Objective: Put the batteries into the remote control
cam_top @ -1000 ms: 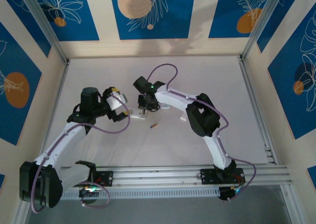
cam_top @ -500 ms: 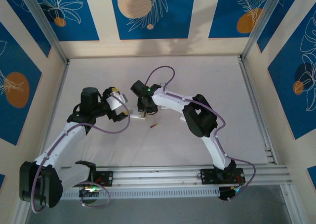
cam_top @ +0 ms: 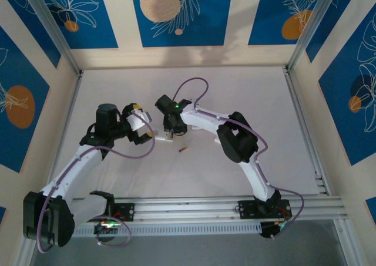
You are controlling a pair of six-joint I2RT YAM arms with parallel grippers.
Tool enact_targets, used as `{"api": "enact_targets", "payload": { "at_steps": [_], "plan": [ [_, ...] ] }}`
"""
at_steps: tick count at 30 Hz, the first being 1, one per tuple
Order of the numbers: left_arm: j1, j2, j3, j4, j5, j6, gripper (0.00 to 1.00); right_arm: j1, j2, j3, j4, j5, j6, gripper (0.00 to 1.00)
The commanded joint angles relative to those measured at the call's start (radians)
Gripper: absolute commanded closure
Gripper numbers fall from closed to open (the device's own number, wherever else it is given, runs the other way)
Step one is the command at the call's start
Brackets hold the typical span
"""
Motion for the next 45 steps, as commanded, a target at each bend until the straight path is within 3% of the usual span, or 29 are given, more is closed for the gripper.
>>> {"api": "enact_targets", "payload": {
  "at_steps": [1, 23, 29, 33, 37, 39, 43, 45],
  "plan": [
    [-0.005, 0.0, -0.005, 0.018, 0.014, 0.027, 0.0, 0.005, 0.024, 0.035, -0.023, 0.021, 0.018, 0.81],
    [-0.006, 0.001, -0.006, 0.019, 0.006, 0.026, 0.0, 0.02, -0.011, 0.003, -0.046, -0.018, 0.017, 0.8],
    [-0.004, 0.019, 0.008, 0.052, -0.023, -0.085, 0.0, 0.011, -0.047, -0.003, -0.046, -0.044, 0.009, 0.72],
    [-0.004, 0.038, 0.044, 0.09, -0.138, -0.337, 0.0, 0.005, -0.081, -0.016, -0.042, -0.067, 0.011, 0.7],
    [-0.004, 0.059, 0.181, -0.055, -0.345, -0.723, 0.0, -0.007, -0.139, -0.051, -0.027, -0.081, 0.014, 0.67],
    [-0.003, 0.068, 0.226, -0.166, -0.395, -0.926, 0.03, -0.019, -0.164, -0.072, -0.02, -0.097, 0.016, 0.66],
    [-0.004, 0.087, 0.134, -0.207, -0.326, -1.269, 0.2, -0.046, -0.208, -0.119, 0.001, -0.137, -0.004, 0.68],
    [-0.008, 0.108, 0.072, -0.169, -0.274, -1.367, 0.25, -0.06, -0.208, -0.124, 0.007, -0.171, -0.027, 0.71]
  ]
}}
